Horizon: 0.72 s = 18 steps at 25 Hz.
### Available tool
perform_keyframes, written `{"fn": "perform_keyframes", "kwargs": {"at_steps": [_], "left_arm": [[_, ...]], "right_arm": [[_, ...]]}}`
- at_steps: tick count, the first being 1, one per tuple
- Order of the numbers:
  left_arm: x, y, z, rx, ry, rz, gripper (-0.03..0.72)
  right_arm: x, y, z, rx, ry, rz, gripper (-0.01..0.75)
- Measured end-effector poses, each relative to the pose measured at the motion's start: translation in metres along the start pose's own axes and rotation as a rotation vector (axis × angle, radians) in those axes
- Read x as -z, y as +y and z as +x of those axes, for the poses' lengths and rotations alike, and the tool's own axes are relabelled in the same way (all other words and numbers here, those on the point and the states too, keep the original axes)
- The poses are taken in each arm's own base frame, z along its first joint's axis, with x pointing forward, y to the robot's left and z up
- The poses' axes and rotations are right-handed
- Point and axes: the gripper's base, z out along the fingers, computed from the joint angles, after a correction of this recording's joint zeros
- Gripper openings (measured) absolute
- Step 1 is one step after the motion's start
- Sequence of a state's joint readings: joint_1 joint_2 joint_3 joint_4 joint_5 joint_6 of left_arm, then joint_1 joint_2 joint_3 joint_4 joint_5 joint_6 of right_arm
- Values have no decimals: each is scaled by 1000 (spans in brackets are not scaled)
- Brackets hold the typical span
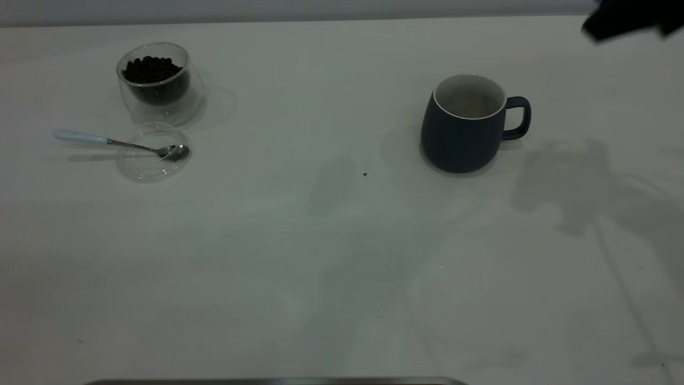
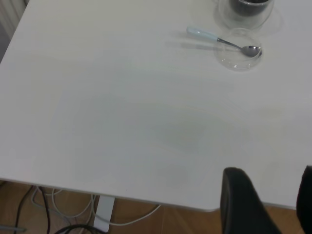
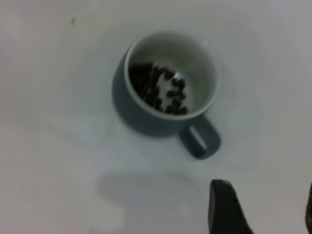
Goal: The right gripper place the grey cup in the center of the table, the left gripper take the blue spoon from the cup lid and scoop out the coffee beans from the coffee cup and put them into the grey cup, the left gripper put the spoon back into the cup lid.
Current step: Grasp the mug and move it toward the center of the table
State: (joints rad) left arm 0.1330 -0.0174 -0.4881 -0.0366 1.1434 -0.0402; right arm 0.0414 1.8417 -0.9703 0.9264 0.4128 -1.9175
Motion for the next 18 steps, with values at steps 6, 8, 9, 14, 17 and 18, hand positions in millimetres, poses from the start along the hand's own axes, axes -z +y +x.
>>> {"fn": "perform_keyframes", "kwargs": {"at_steps": [6,8,9,14,17,18], "left_arm": [[0,0,0,1,0,0,352],[0,0,0,2,0,0,352],[0,0,0,2,0,0,352],[0,0,0,2,0,0,352],[0,0,0,2,0,0,352],[0,0,0,2,0,0,352]], "right_arm": [[-53,-9,16,153,39,-75,364],[-67,-15,18,151,40,-81,364],[-74,-18,19,150,40,-82,364],[-103,-33,21,152,37,-78,364],[-116,-39,22,154,25,-89,364],[-119,-39,22,154,22,-96,364]]}}
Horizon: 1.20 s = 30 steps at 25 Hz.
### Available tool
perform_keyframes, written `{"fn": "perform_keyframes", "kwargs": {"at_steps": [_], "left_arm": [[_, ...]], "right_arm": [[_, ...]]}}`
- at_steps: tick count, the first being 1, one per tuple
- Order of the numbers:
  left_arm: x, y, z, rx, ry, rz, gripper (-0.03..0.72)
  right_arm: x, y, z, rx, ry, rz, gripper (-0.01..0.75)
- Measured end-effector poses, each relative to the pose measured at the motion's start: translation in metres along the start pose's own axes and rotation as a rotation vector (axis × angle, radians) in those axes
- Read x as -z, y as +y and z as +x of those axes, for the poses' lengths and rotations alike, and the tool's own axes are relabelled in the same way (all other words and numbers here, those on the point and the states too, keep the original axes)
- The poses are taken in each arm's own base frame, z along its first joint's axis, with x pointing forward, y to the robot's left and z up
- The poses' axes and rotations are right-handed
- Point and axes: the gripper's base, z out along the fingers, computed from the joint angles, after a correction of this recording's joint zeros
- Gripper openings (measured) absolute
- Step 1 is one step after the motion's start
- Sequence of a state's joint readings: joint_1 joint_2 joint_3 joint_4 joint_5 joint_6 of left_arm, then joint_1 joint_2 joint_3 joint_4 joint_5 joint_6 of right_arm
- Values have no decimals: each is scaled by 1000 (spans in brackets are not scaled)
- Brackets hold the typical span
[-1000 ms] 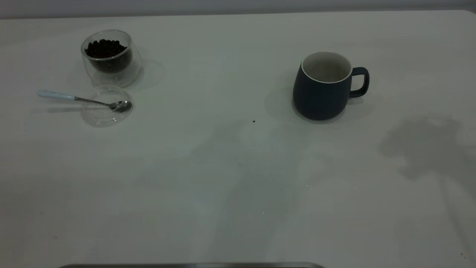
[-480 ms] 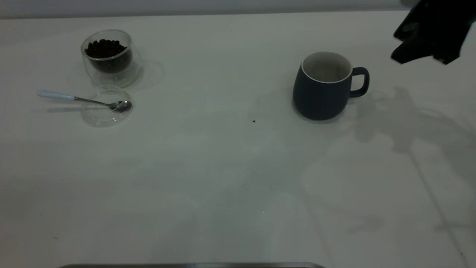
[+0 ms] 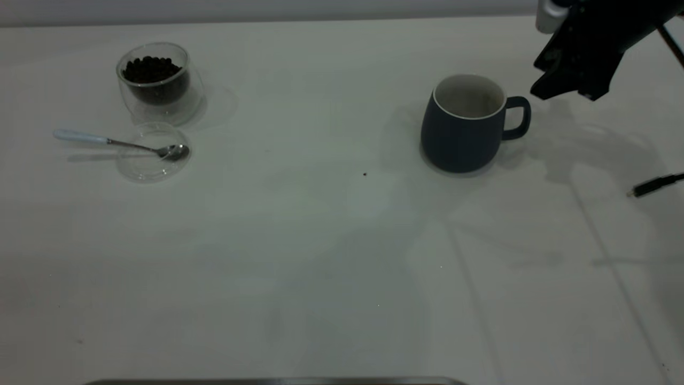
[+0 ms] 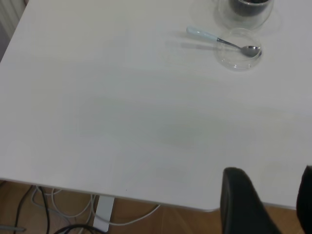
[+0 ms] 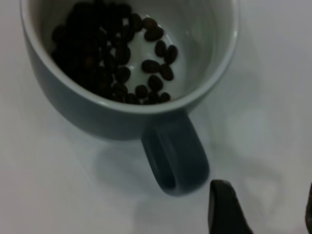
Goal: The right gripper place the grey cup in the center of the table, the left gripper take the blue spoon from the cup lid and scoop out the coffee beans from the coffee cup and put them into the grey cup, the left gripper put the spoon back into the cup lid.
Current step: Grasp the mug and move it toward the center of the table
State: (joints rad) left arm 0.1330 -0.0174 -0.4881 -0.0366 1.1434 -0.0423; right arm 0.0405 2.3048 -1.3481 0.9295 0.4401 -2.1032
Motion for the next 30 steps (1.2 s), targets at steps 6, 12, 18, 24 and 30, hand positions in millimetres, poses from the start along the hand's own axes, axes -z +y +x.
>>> {"fn": "perform_keyframes", "kwargs": {"at_steps": [6,12,18,24,30], "left_arm": [[0,0,0,0,0,0,352],[0,0,0,0,0,0,352],[0,0,0,0,0,0,352],[0,0,0,-2,0,0,352],[0,0,0,-2,0,0,352]], "right_arm": [[-9,5,3,-7,-11,-44,364],[-10,8,-2,5,-18,-59,364],[-12,17,-14,27,-58,-126,364],[-19,24,-16,33,-65,-163,364],[-26,36,-36,76,-81,-195,364]]}}
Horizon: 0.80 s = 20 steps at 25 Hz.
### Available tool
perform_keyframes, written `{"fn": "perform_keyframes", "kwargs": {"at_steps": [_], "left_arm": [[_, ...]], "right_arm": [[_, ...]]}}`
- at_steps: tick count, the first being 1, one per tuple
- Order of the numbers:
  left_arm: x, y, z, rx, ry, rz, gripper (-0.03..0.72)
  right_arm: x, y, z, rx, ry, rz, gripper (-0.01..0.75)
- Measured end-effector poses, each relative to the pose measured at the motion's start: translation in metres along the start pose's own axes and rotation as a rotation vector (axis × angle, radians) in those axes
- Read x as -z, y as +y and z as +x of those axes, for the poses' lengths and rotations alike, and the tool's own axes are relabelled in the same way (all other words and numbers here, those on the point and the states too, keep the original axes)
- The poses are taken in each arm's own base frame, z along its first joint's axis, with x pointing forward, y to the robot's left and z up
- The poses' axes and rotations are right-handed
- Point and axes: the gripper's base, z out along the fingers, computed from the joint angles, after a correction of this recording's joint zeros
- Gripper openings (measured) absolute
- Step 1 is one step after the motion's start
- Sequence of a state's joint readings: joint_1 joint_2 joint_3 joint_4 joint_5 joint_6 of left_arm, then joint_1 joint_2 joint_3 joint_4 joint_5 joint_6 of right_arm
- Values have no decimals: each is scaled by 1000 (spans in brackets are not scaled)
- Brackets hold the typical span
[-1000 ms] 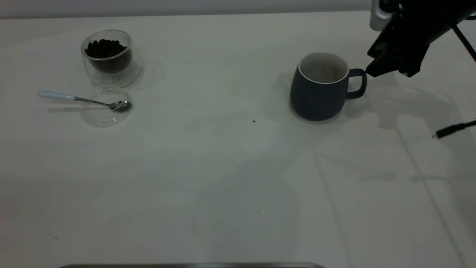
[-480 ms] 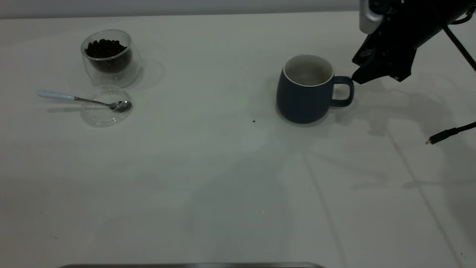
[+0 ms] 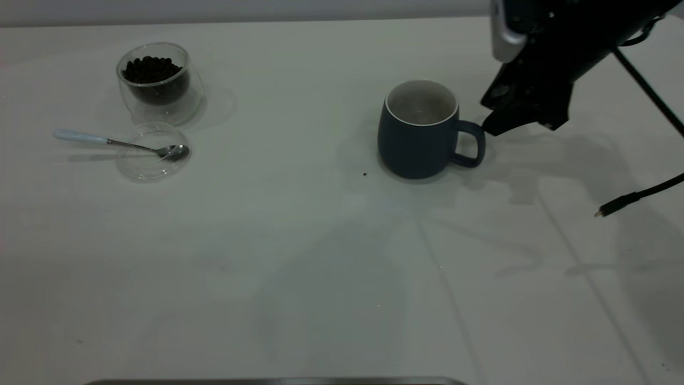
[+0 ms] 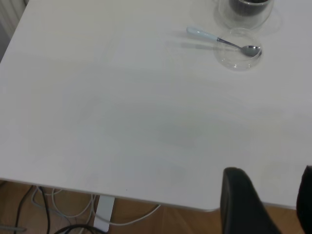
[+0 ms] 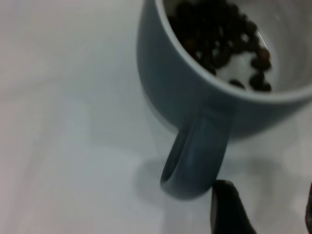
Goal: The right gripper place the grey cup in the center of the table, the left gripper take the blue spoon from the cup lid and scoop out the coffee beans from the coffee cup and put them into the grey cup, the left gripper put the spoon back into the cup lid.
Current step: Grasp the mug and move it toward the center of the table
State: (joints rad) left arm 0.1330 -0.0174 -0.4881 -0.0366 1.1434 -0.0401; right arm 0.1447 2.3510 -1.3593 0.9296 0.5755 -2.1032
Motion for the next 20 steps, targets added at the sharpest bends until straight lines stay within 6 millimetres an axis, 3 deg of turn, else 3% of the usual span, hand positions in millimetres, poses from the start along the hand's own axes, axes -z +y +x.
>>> {"fn": "perform_keyframes", "kwargs": {"at_steps": [11,20], "left_arm": [[0,0,0,0,0,0,352],[0,0,0,1,0,0,352]], "right_arm": [[-25,13,-22,-57,-44,-17,364],[-34,6,-49,-32,-92,12,364]]}}
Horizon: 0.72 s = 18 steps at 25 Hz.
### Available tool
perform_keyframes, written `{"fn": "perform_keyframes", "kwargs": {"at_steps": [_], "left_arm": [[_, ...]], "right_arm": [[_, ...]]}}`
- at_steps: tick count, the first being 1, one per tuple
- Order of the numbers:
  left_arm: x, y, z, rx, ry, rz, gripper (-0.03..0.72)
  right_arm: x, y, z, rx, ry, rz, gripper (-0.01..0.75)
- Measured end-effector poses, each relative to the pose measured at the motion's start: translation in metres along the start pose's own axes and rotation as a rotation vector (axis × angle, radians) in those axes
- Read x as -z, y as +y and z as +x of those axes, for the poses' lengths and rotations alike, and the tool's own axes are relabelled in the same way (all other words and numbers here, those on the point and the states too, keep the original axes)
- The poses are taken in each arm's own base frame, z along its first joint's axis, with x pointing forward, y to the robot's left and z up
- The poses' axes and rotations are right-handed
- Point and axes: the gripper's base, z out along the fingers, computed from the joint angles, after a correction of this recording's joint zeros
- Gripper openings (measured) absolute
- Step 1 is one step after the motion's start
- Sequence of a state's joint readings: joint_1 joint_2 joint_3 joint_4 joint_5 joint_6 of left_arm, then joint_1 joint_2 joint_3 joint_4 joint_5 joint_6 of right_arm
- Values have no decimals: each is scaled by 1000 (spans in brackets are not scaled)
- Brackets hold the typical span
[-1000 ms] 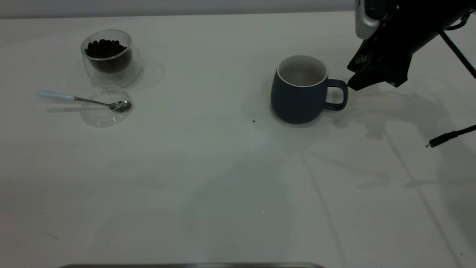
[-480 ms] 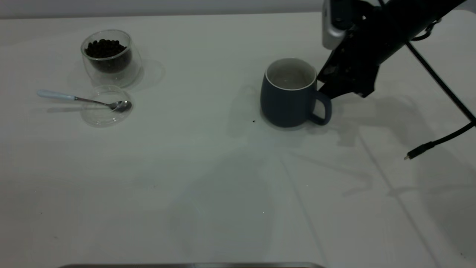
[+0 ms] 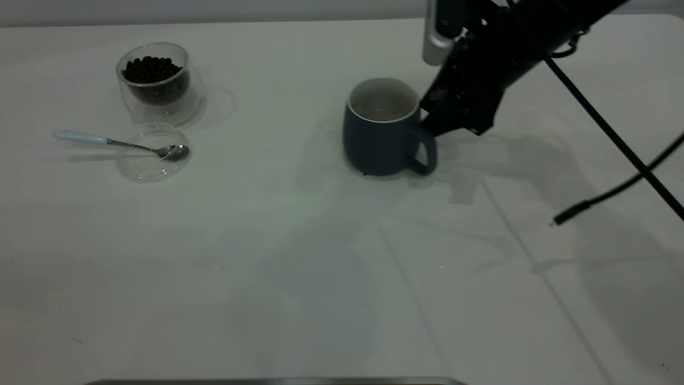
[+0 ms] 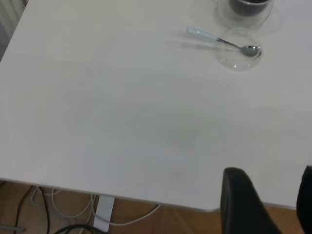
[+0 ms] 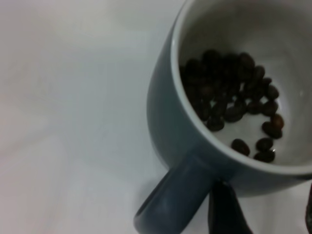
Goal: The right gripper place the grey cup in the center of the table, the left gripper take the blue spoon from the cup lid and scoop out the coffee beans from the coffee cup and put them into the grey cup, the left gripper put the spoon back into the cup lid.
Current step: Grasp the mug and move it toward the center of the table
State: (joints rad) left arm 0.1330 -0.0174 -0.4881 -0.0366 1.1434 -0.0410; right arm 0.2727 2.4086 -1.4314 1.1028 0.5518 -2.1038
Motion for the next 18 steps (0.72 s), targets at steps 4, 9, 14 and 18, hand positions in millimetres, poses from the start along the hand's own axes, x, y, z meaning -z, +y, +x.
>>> {"fn": "perform_keyframes", "kwargs": {"at_steps": [4,9,14,18], "left_arm": [[0,0,0,0,0,0,352],[0,0,0,1,0,0,352],[0,0,0,1,0,0,352],[0,0,0,1,0,0,352]], "right_arm": [[-6,4,-13,-16,-24,5,364],[-22,10,-26,0,-42,-10,364],[-34,11,-40,-23,-86,-5,364],[-37,9,-46,-46,-110,9,364]]}}
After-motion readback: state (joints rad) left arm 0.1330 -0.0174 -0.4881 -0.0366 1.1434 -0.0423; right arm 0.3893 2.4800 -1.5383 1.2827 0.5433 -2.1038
